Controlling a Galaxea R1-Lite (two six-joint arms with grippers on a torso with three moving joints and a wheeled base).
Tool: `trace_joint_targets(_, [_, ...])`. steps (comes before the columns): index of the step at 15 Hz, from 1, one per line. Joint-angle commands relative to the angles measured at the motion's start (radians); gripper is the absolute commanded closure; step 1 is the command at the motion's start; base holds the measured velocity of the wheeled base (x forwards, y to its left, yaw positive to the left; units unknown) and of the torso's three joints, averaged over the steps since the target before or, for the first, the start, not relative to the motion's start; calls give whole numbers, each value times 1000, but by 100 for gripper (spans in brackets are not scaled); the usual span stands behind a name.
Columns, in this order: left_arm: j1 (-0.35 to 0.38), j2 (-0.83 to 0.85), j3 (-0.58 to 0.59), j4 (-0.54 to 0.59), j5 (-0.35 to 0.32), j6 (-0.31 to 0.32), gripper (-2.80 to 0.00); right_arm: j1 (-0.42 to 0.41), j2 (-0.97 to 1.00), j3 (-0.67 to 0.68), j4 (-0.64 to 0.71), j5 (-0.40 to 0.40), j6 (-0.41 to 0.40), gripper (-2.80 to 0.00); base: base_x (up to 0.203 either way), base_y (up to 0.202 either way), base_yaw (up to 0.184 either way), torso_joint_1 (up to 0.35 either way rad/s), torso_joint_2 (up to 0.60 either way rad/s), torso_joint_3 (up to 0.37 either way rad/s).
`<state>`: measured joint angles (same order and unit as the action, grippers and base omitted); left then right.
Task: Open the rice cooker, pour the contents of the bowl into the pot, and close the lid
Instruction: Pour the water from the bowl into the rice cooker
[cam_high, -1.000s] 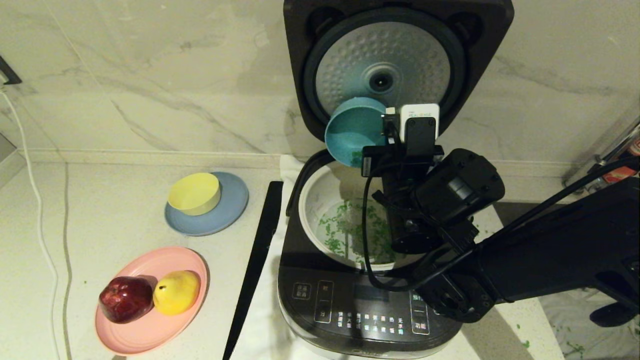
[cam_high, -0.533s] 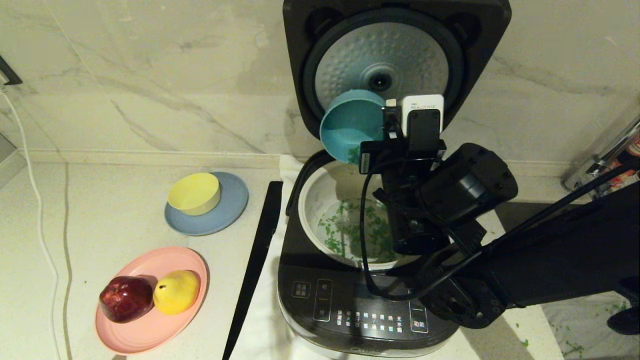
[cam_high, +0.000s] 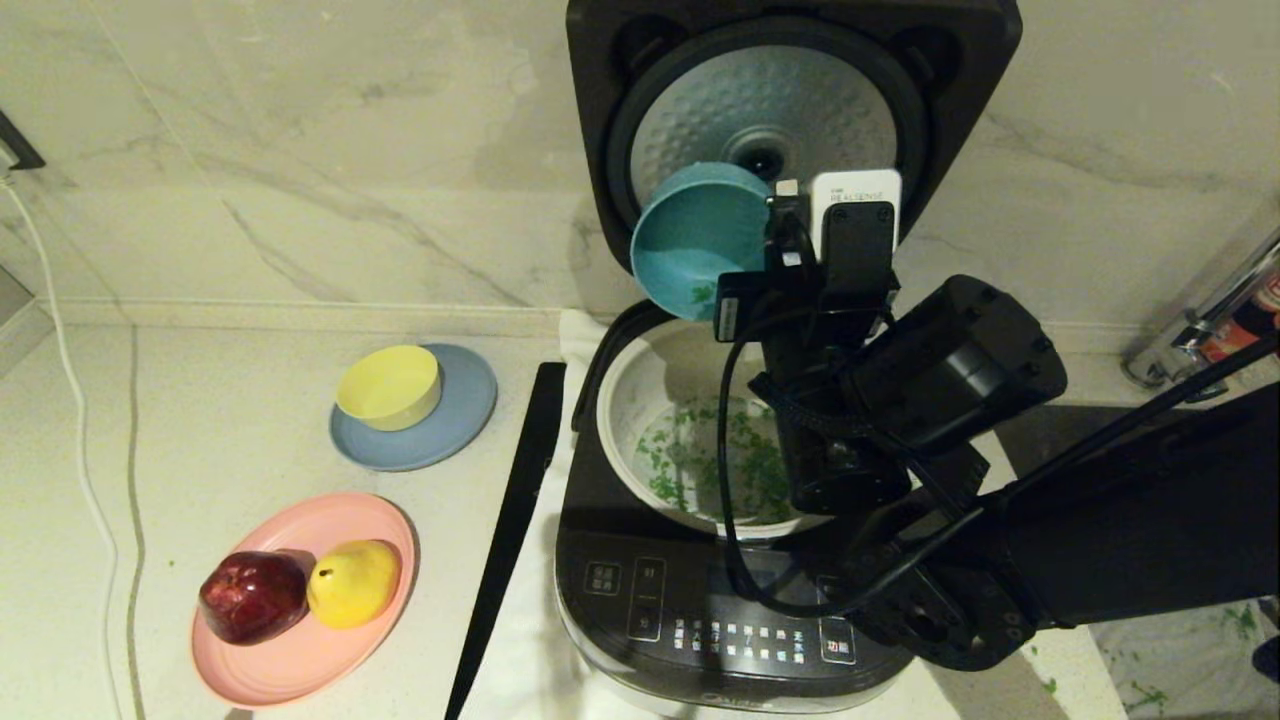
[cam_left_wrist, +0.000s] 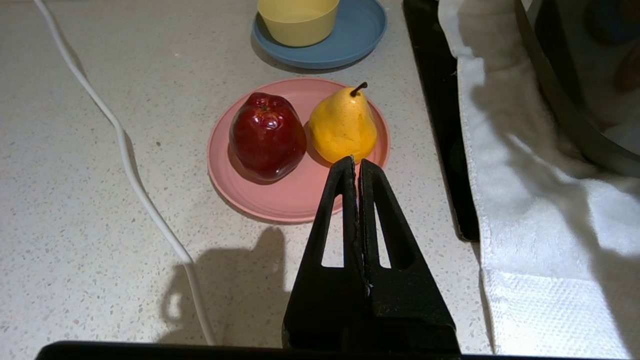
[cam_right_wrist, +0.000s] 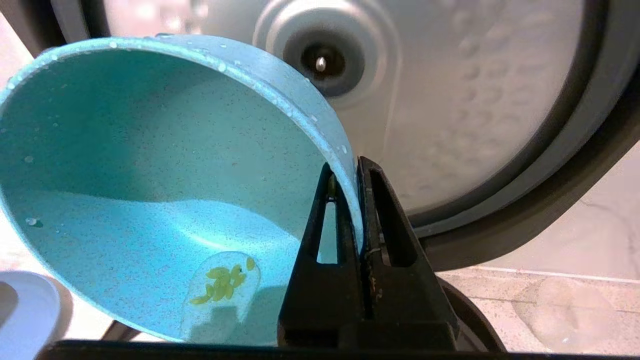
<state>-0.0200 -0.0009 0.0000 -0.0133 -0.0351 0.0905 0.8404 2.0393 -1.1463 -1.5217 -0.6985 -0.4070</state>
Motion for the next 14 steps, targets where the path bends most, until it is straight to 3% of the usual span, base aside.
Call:
trace_joint_targets(1, [0,-1,8,0,0,1,0,0,-5,23,-8,-4,5,0,0,0,0,0,0,0])
trace_joint_targets(14, [0,-1,8,0,0,0,0,-10,1,77,-8,-4,10,0,0,0,0,0,0,0])
